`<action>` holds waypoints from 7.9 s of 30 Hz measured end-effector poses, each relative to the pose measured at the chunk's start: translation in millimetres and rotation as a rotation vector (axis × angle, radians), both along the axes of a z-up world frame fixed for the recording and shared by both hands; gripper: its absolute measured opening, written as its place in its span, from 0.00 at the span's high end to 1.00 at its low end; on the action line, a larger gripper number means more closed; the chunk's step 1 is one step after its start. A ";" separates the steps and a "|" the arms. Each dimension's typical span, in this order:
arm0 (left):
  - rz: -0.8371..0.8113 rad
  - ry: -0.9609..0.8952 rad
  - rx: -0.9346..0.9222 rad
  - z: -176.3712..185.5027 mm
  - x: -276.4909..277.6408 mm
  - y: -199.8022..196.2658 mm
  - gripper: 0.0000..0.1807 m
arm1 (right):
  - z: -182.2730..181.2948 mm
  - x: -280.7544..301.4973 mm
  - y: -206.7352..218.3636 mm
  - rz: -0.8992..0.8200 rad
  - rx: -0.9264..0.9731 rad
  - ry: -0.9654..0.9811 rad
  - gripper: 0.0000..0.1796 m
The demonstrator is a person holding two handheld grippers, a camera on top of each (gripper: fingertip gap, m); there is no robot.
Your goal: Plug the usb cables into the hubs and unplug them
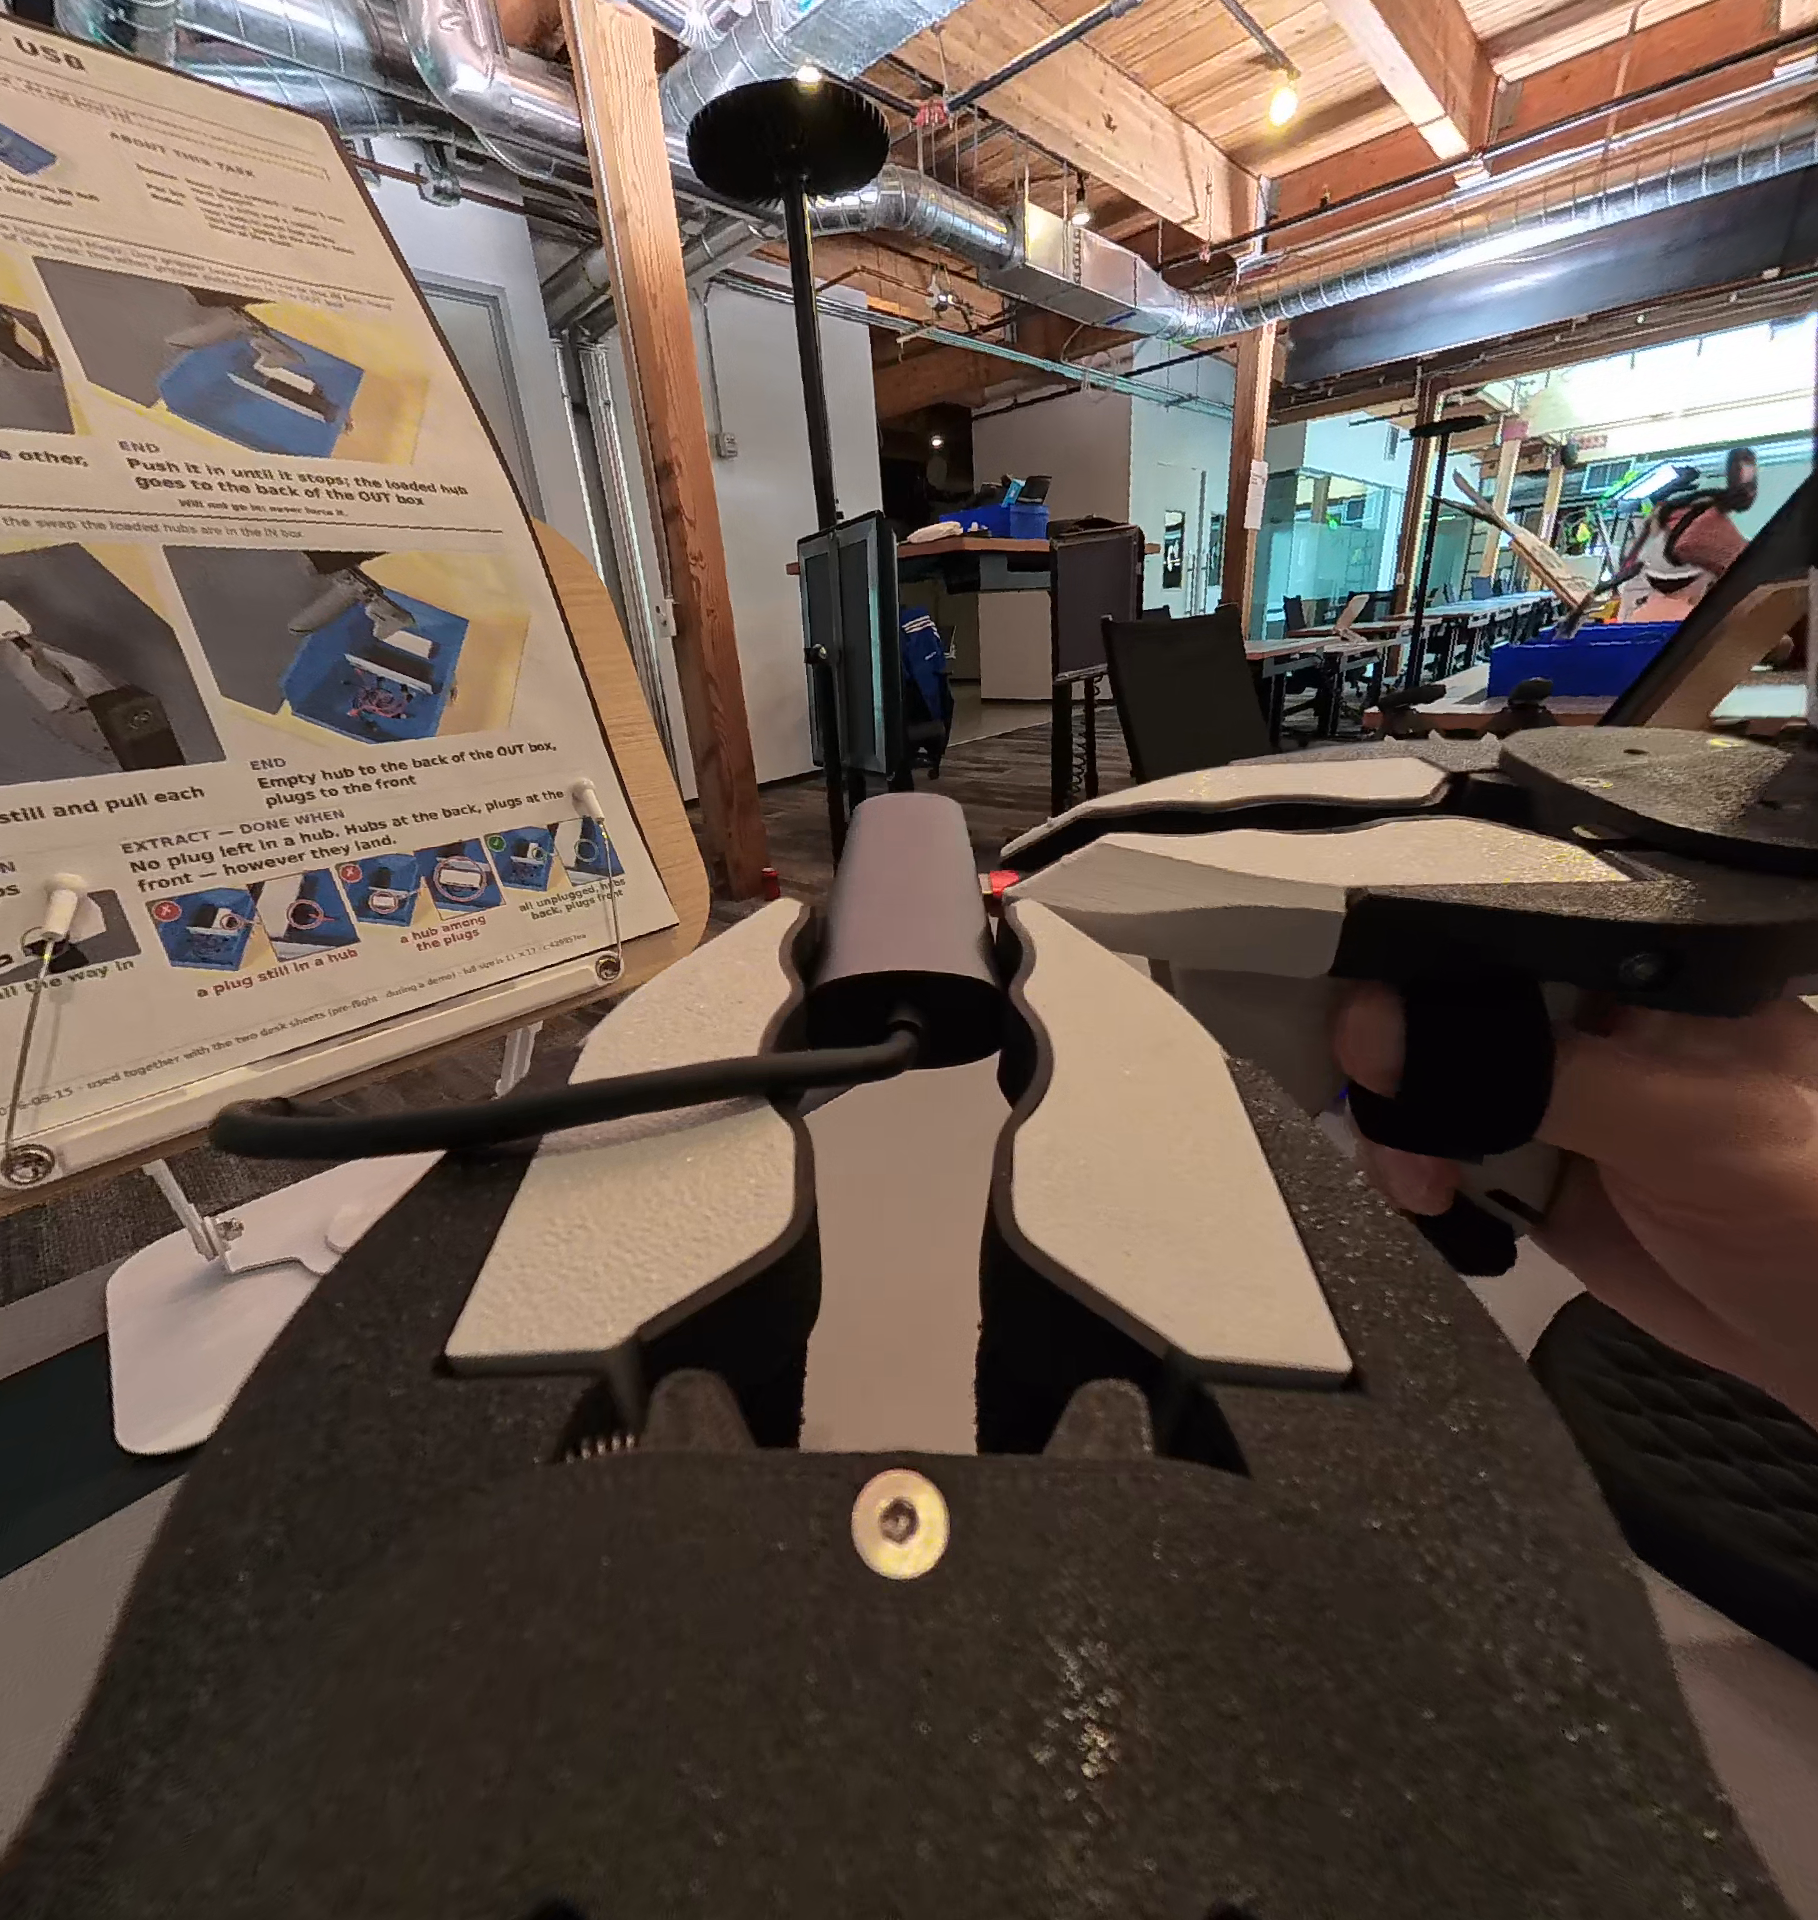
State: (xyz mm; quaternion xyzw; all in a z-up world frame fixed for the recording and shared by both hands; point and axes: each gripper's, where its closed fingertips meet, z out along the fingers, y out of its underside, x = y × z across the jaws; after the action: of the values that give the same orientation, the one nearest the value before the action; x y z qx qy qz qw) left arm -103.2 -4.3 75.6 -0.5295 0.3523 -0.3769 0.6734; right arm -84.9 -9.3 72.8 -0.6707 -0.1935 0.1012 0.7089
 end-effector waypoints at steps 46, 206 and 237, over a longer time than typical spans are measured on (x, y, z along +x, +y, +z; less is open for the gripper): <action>-0.116 0.091 -0.139 -15.1 3.6 12.6 1.00 | -19.4 -10.5 0.7 0.194 -0.054 -0.196 0.99; 0.108 0.322 0.173 -19.9 11.2 4.1 0.82 | -34.1 8.4 12.3 0.109 -0.207 -0.071 0.91; 0.112 0.121 0.250 12.5 -1.3 -13.8 0.82 | 1.0 -1.4 -5.9 0.011 0.051 -0.030 0.92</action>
State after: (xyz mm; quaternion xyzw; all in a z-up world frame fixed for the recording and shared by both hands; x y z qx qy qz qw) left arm -104.5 -18.1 88.1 -0.4822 0.4061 -0.2593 0.7316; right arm -86.3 -15.1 73.8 -0.6527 -0.2102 0.0900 0.7223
